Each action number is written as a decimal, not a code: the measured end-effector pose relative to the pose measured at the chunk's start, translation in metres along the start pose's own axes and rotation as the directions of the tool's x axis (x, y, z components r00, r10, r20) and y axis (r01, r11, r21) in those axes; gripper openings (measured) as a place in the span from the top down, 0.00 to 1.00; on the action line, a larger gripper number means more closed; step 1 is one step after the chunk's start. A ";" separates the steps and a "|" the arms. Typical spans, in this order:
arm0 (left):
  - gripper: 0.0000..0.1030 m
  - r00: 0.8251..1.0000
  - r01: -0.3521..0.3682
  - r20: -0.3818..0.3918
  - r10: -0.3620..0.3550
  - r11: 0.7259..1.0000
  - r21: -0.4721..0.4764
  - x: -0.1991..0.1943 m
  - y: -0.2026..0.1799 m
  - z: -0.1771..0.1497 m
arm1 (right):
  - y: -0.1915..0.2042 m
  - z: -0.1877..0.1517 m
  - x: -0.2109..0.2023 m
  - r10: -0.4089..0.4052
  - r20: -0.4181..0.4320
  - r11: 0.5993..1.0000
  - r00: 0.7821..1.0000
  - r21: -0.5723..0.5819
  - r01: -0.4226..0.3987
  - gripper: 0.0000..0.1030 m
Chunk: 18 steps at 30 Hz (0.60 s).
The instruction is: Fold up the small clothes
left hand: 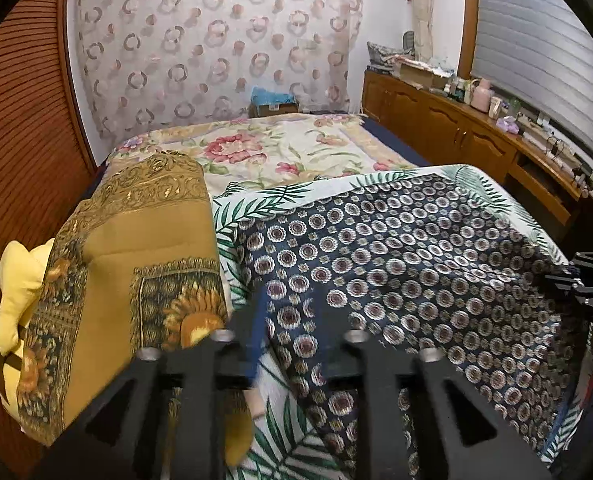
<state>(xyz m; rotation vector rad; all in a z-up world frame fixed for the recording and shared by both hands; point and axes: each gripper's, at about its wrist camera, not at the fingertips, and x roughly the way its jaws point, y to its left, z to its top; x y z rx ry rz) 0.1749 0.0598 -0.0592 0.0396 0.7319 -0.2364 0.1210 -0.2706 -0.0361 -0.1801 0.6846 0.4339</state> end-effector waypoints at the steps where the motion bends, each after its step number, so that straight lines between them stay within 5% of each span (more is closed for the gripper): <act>1: 0.68 1.000 0.004 0.005 -0.004 1.000 0.002 -0.004 -0.001 -0.003 | 0.000 -0.002 -0.002 -0.012 -0.002 1.000 1.000 -0.001 0.012 0.75; 5: 0.60 0.999 0.038 0.009 -0.038 0.999 0.015 -0.022 -0.008 -0.020 | 0.016 -0.009 -0.012 -0.032 0.009 0.999 0.999 -0.005 0.032 0.54; 7: 0.55 0.999 0.051 0.018 -0.051 0.999 0.013 -0.031 -0.010 -0.029 | 0.027 -0.013 -0.015 -0.042 0.017 0.999 0.999 -0.002 0.042 0.53; 11: 0.27 0.996 0.080 0.033 -0.081 0.997 0.011 -0.048 -0.017 -0.044 | 0.040 -0.022 -0.034 -0.029 0.041 1.000 0.999 0.009 0.028 0.53; 18: 0.26 0.998 0.063 0.018 -0.062 0.998 -0.021 -0.061 -0.023 -0.074 | 0.059 -0.037 -0.068 -0.021 0.071 1.000 0.997 0.011 0.020 0.53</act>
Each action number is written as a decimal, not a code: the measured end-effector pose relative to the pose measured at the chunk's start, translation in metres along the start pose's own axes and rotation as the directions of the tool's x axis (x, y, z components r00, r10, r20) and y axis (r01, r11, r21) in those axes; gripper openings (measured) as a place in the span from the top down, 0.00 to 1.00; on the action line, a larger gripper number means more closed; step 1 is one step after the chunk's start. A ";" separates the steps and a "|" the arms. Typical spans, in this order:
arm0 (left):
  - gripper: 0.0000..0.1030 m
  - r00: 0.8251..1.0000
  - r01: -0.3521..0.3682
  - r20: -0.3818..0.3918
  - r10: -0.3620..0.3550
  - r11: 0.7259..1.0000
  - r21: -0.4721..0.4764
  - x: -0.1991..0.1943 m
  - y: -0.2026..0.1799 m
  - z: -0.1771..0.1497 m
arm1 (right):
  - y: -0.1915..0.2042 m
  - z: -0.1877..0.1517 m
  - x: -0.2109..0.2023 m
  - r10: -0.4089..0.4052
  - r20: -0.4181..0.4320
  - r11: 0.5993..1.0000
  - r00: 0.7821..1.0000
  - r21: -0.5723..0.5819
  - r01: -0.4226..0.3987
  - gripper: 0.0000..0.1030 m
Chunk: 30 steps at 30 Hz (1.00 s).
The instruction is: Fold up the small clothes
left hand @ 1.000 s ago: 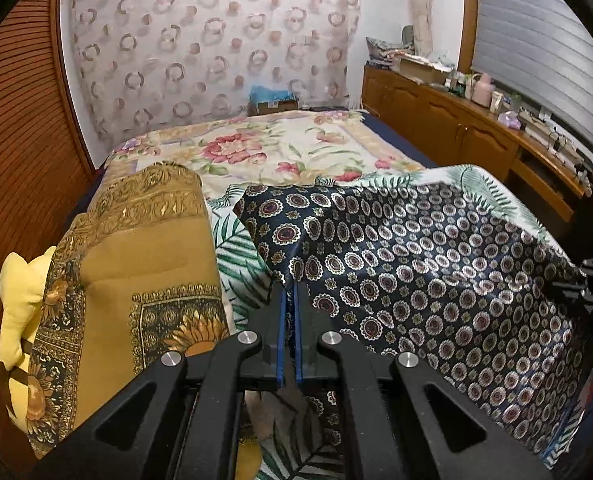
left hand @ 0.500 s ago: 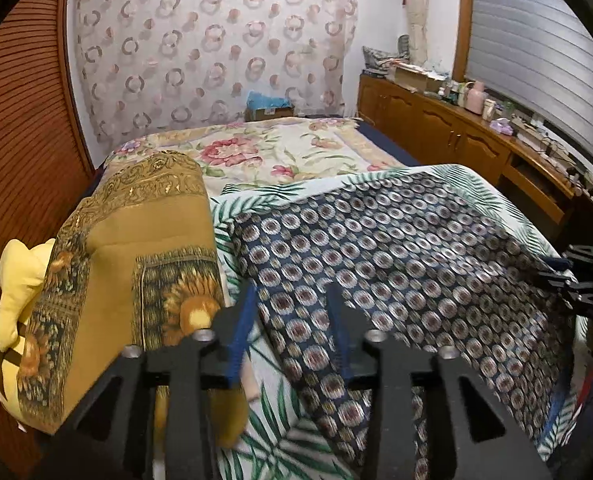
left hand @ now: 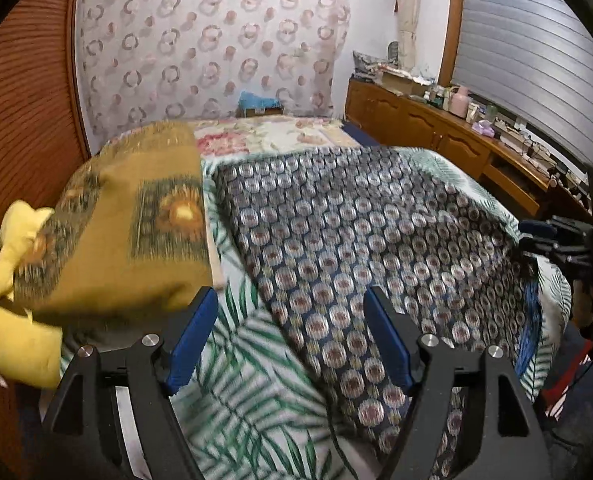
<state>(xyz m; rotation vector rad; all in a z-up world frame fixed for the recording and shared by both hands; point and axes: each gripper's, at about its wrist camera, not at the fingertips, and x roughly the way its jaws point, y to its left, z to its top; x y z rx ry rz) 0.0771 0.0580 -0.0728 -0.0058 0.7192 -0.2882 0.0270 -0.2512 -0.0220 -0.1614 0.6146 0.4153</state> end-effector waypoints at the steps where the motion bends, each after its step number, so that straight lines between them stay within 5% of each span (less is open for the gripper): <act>1: 0.26 1.000 0.000 -0.004 0.000 1.000 0.002 -0.002 -0.003 -0.005 | 0.003 -0.001 -0.003 0.003 0.002 1.000 1.000 -0.001 -0.003 0.53; 12: 0.26 0.998 0.016 -0.056 -0.018 0.999 -0.034 -0.023 -0.017 -0.064 | 0.034 -0.014 -0.006 0.043 -0.013 0.999 0.999 -0.025 -0.043 0.52; 26: 0.26 0.992 0.082 -0.088 -0.085 0.996 -0.038 -0.025 -0.048 -0.088 | 0.062 -0.022 0.011 0.071 -0.057 0.996 0.996 -0.058 -0.074 0.52; 30: 0.38 0.987 0.126 -0.096 -0.129 0.991 -0.036 -0.027 -0.056 -0.089 | 0.065 -0.022 0.012 0.083 -0.066 0.994 0.994 -0.061 -0.087 0.52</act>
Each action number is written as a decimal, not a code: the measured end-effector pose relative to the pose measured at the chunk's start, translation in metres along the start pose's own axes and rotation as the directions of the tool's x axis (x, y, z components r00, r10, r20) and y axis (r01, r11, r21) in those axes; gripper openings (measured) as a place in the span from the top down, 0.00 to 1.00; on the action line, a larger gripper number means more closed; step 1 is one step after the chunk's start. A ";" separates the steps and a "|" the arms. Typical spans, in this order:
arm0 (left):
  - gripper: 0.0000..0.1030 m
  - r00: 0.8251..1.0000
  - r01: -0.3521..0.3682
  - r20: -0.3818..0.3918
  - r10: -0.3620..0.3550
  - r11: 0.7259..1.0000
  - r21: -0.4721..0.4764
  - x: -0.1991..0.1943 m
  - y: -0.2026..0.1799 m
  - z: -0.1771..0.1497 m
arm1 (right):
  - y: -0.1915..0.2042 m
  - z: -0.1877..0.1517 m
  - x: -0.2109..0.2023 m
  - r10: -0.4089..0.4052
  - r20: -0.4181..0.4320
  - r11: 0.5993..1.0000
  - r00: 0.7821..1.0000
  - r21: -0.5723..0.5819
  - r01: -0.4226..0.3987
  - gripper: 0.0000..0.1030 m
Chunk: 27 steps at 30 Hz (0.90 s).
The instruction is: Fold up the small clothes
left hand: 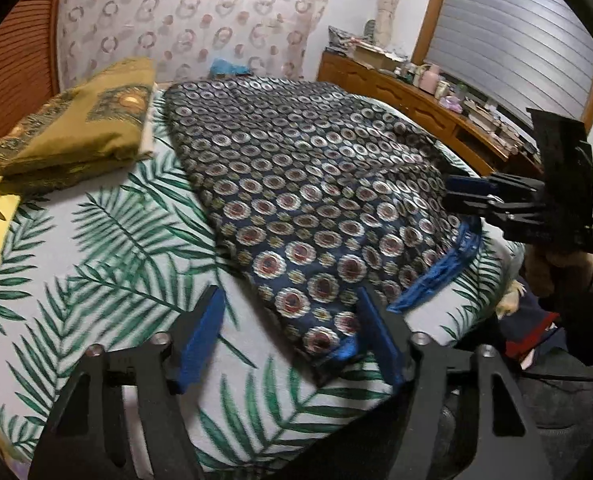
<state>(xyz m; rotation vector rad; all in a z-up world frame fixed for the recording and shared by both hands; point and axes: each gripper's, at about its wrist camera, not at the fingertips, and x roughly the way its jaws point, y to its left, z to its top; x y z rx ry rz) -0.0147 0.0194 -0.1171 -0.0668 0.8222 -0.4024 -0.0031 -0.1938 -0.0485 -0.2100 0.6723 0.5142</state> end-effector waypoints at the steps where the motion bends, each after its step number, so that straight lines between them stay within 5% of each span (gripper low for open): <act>1: 0.40 1.000 0.000 -0.002 0.000 1.000 0.003 0.000 -0.001 0.000 | 0.001 0.000 0.001 0.001 -0.001 1.000 1.000 0.000 -0.001 0.52; 6: 0.58 1.000 0.008 -0.013 -0.008 1.000 0.017 0.000 -0.005 -0.002 | 0.007 -0.001 0.001 0.018 -0.009 1.000 1.000 -0.001 -0.018 0.52; 9: 0.89 1.000 0.027 -0.010 -0.027 1.000 -0.004 0.000 -0.004 0.000 | 0.009 -0.002 0.002 0.035 -0.016 0.999 0.999 0.002 -0.035 0.44; 11: 0.94 0.999 0.034 0.020 -0.034 0.999 -0.010 -0.005 -0.005 0.006 | 0.013 -0.004 0.003 0.049 -0.018 0.999 0.999 0.002 -0.049 0.37; 20: 0.97 0.981 0.033 0.189 -0.035 0.999 0.010 -0.031 -0.006 0.062 | 0.029 -0.004 0.000 0.121 -0.035 0.992 0.992 -0.034 -0.122 0.36; 27: 0.97 0.972 -0.004 0.234 -0.005 0.999 0.036 -0.025 -0.003 0.095 | 0.033 -0.004 -0.004 0.120 -0.038 0.990 0.992 -0.067 -0.123 0.35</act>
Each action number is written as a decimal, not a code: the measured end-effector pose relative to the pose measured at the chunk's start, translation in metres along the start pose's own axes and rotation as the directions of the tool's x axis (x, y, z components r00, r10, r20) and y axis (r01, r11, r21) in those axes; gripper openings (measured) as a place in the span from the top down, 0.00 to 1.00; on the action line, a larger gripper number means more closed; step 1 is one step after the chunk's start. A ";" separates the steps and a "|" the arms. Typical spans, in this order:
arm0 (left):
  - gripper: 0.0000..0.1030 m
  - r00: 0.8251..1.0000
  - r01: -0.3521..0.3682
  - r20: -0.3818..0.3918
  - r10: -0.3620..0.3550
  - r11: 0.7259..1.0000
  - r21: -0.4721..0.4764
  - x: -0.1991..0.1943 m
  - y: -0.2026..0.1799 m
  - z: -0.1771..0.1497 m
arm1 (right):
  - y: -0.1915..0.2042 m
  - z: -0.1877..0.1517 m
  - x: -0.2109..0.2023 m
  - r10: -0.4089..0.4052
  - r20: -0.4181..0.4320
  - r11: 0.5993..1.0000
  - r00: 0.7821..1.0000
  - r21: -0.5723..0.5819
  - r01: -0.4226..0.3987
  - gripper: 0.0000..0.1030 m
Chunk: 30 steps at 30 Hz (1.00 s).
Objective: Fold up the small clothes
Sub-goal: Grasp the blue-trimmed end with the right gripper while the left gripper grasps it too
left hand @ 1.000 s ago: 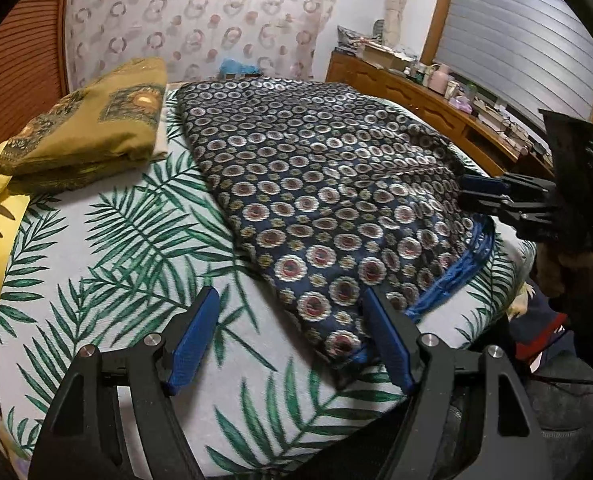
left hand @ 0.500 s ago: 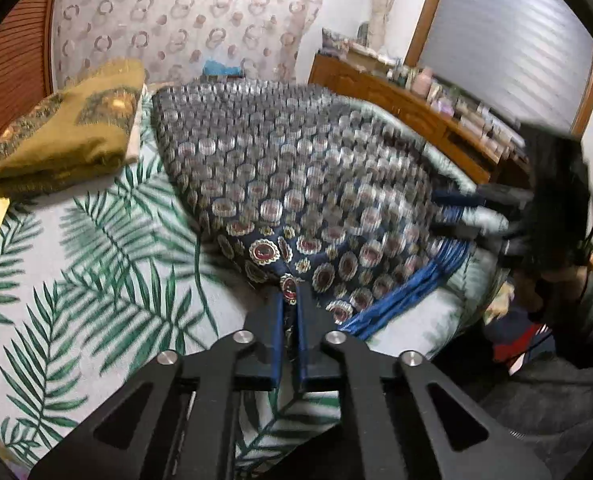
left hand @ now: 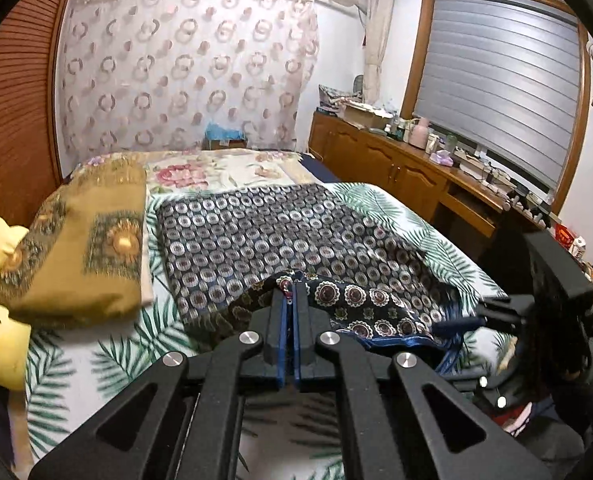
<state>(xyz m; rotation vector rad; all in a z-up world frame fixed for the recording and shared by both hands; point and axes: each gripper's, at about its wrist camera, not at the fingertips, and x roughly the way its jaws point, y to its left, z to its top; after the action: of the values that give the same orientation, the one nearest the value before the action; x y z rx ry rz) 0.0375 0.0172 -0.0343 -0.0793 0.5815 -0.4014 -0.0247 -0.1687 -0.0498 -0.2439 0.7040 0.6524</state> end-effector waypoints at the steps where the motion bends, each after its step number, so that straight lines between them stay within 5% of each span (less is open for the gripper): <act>1: 0.97 1.000 -0.003 0.003 0.003 1.000 -0.002 0.002 0.002 0.002 | -0.001 -0.001 0.001 0.002 -0.005 1.000 1.000 -0.002 -0.002 0.35; 19: 0.97 0.999 -0.036 -0.001 0.036 0.999 -0.012 0.012 0.011 0.007 | -0.020 0.003 0.023 -0.150 -0.019 0.988 0.989 -0.047 0.149 0.36; 23: 0.97 0.999 -0.034 -0.005 0.034 0.999 -0.010 0.013 0.015 0.012 | -0.023 0.010 0.021 -0.143 0.005 0.986 0.990 -0.082 0.143 0.76; 25: 0.97 0.999 -0.038 -0.006 0.038 0.999 -0.007 0.016 0.017 0.015 | -0.027 0.018 0.020 -0.135 0.024 0.986 0.991 -0.094 0.137 0.89; 30: 0.97 0.999 -0.040 -0.001 0.040 0.999 -0.020 0.024 0.028 0.026 | -0.041 0.046 0.017 -0.131 0.095 0.989 0.987 -0.063 0.137 0.94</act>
<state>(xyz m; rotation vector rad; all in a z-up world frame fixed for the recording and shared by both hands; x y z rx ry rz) 0.0800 0.0328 -0.0308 -0.0861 0.5871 -0.3566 0.0348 -0.1729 -0.0269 -0.3207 0.5738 0.5563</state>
